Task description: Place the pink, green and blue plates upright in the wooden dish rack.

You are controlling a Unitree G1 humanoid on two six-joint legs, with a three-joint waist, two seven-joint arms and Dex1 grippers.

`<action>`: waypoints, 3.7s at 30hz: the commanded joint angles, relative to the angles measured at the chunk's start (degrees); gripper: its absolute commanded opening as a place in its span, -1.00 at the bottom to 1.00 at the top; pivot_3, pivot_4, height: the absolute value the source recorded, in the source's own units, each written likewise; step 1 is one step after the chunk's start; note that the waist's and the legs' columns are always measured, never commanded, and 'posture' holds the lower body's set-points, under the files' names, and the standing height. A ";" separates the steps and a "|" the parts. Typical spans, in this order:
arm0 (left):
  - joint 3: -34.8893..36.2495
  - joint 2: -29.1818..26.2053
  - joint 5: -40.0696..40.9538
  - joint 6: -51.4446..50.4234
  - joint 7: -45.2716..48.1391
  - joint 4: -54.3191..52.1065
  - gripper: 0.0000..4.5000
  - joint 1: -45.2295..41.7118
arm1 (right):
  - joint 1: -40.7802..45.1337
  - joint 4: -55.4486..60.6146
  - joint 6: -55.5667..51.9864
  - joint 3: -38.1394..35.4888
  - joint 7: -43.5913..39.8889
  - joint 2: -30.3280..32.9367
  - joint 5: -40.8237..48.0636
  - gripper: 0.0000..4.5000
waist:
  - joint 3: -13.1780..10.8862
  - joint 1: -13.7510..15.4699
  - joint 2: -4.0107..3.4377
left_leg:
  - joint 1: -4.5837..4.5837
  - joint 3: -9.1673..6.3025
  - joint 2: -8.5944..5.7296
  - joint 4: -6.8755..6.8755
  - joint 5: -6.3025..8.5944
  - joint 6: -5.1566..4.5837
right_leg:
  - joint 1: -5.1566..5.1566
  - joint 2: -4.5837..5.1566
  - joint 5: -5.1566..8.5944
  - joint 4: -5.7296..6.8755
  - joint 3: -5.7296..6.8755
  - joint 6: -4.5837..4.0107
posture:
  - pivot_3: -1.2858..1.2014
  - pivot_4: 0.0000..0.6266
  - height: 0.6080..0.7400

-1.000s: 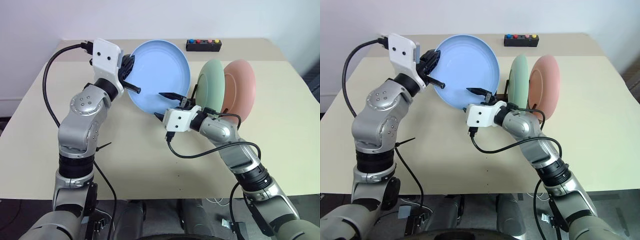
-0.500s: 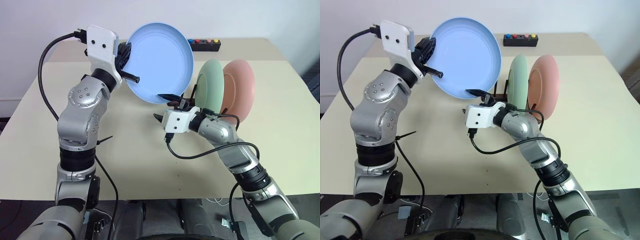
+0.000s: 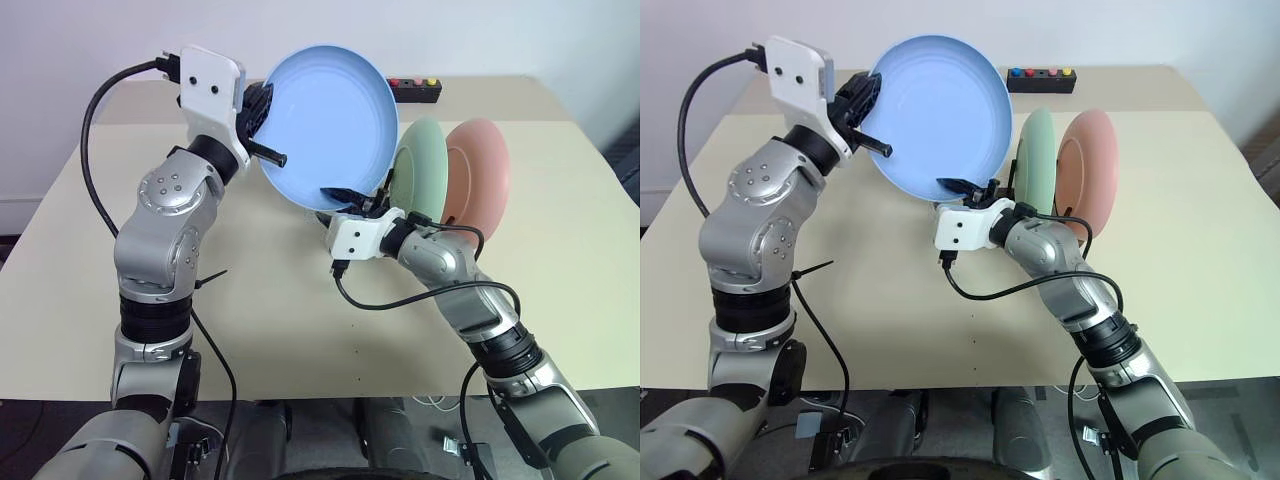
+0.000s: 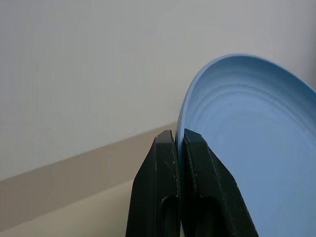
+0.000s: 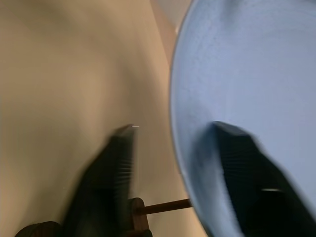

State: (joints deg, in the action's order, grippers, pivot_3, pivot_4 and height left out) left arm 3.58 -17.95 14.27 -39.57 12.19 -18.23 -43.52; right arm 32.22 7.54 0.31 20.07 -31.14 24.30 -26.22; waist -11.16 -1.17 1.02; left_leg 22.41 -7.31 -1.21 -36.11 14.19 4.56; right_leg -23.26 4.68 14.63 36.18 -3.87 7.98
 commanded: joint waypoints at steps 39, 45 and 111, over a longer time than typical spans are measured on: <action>12.54 -9.11 4.00 22.08 7.31 18.99 0.99 8.49 | 7.62 22.90 -28.80 -18.08 -3.69 -11.34 43.60 -1.00 | -0.03 0.03 0.03 | 0.00 -0.06 0.00 0.02 -0.01 0.01 | -0.01 0.00 -0.01 0.04 0.03 -0.01 | 0.03 -0.52 1.00; 7.32 -8.26 6.27 22.13 16.25 14.40 0.99 15.58 | 5.10 26.79 -40.07 -23.16 -1.47 -10.29 56.55 -1.00 | -0.03 -0.01 0.02 | 0.01 -0.06 0.01 0.05 -0.01 0.01 | -0.03 0.00 -0.01 0.05 0.02 -0.03 | 0.03 -0.52 1.00; -5.89 -7.74 7.16 21.58 30.96 4.61 1.00 27.24 | -8.15 32.23 -43.58 -45.86 4.64 18.75 83.38 0.98 | -0.07 0.55 -0.03 | 0.11 0.00 0.03 0.06 0.04 -0.07 | 0.02 0.00 0.02 -0.20 0.02 -0.03 | 0.03 -0.52 1.00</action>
State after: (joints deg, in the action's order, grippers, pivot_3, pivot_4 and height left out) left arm -2.59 -25.91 21.70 -19.17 43.44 -12.26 -16.10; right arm 25.26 37.37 -45.97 -20.71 -23.67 41.46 57.00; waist -11.23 -0.62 0.99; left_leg 22.52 -7.31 -1.18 -36.05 14.23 4.47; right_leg -23.23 4.69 14.65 35.97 -3.85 7.95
